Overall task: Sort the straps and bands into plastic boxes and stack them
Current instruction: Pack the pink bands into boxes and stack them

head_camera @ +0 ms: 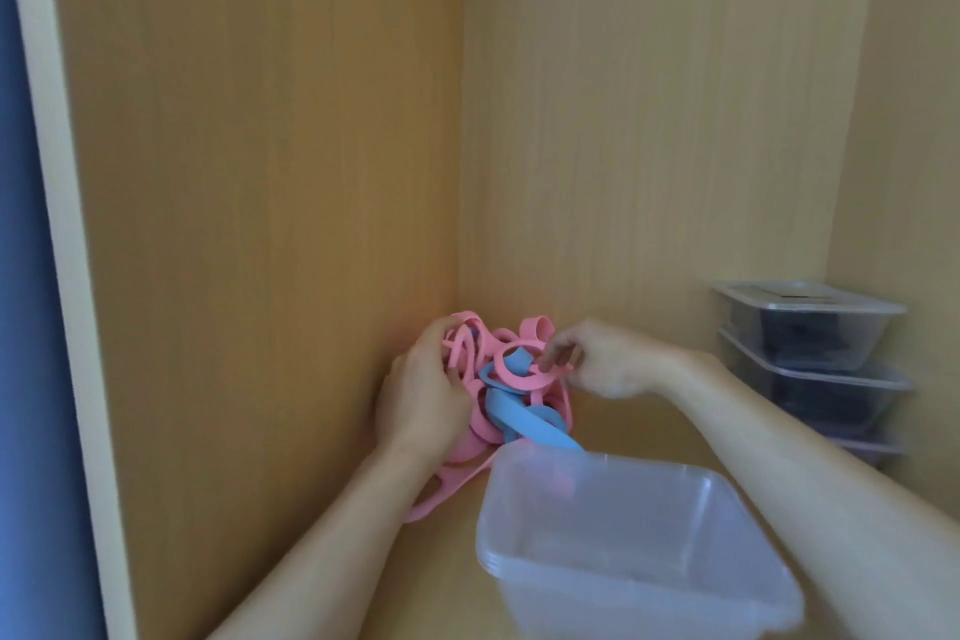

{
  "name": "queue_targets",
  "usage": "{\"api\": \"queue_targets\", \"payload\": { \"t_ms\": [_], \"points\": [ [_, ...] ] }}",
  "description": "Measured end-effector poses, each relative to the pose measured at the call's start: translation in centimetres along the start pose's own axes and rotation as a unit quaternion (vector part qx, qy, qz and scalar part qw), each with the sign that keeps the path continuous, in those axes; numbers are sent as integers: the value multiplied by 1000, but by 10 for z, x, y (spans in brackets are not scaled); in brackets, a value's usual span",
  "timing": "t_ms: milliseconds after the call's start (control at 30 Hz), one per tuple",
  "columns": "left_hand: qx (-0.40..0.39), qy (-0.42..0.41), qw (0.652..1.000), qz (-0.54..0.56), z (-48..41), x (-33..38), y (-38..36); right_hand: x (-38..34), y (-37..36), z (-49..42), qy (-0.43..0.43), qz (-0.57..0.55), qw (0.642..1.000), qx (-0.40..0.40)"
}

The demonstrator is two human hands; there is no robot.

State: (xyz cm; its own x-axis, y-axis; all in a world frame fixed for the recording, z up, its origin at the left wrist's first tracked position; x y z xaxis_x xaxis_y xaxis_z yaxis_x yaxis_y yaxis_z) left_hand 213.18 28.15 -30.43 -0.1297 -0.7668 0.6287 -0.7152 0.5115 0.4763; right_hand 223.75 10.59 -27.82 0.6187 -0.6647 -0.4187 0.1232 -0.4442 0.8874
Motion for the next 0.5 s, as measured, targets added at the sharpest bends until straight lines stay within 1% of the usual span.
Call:
{"api": "queue_targets", "payload": {
  "t_ms": [133, 200, 267, 400, 500],
  "points": [
    [37, -11, 994, 104, -2, 8, 7, -3, -15, -11, 29, 14, 999, -36],
    [54, -16, 990, 132, -2, 12, 12, 2, -23, -14, 18, 28, 998, -54],
    [67, -21, 987, 143, -3, 15, 17, 7, -27, -16, 11, 55, 997, -55],
    [70, -9, 982, 177, -4, 13, 20, 10, -15, -18, 18, 77, 997, -7],
    [70, 11, 980, 188, -6, 9, 20, 11, 13, -15, 28, -10, 997, 64]
  ]
}}
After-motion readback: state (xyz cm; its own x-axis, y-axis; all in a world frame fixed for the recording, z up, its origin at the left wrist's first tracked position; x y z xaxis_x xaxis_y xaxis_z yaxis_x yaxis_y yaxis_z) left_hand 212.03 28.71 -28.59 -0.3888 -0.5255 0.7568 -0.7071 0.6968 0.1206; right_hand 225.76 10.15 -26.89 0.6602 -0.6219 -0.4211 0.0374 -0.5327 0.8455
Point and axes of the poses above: each hand's wrist, its own z-axis away from the middle knuckle, its own y-axis out of the back of the hand, x = y × z, the point moved 7 cm from there along -z, towards the middle knuckle, and after that the axes turned 8 degrees about -z, right-handed, at the moved point
